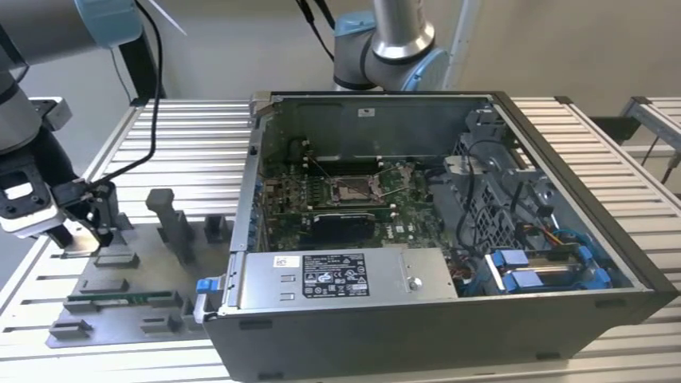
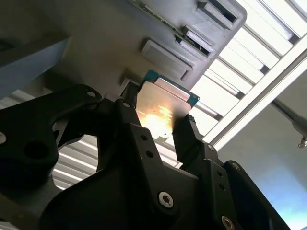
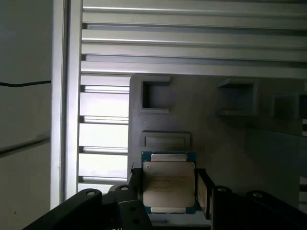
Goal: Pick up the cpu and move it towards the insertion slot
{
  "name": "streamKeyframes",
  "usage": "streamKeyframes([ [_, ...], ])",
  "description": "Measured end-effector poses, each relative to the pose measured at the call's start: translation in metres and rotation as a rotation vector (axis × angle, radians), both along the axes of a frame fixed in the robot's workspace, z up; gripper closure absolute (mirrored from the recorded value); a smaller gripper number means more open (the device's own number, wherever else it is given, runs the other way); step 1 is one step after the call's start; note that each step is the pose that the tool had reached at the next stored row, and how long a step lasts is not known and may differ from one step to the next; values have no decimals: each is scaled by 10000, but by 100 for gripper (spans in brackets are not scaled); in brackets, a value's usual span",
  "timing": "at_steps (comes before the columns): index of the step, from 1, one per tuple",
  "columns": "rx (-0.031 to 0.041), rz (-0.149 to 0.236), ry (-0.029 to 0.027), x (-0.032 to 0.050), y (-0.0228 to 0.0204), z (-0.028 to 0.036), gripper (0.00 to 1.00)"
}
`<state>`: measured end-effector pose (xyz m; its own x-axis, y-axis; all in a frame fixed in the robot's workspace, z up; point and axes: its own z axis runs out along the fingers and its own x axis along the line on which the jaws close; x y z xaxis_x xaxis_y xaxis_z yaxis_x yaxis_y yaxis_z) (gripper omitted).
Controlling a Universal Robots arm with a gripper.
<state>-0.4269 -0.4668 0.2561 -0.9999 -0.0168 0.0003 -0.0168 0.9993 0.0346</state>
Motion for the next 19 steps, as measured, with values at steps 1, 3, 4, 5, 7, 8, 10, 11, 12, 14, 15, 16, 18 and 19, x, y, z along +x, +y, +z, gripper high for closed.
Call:
streamKeyframes([
  [1,1,0,-1,0,0,2,100],
  [3,1,0,-1,0,0,8,100],
  [4,0,0,1,0,0,11,100],
  [5,-1,0,1,0,0,15,100],
  [7,-1,0,1,-1,0,35,100],
  [8,1,-1,-1,0,0,45,100],
  [10,-1,0,1,-1,0,66,100],
  [11,-1,0,0,0,0,75,100],
  [12,0,0,0,0,0,83,100],
  [14,1,0,-1,0,0,100,100],
  [15,0,0,0,0,0,111,100],
  [16,0,0,0,0,0,121,100],
  [18,0,0,0,0,0,137,100],
  [19,1,0,-1,0,0,141,100],
])
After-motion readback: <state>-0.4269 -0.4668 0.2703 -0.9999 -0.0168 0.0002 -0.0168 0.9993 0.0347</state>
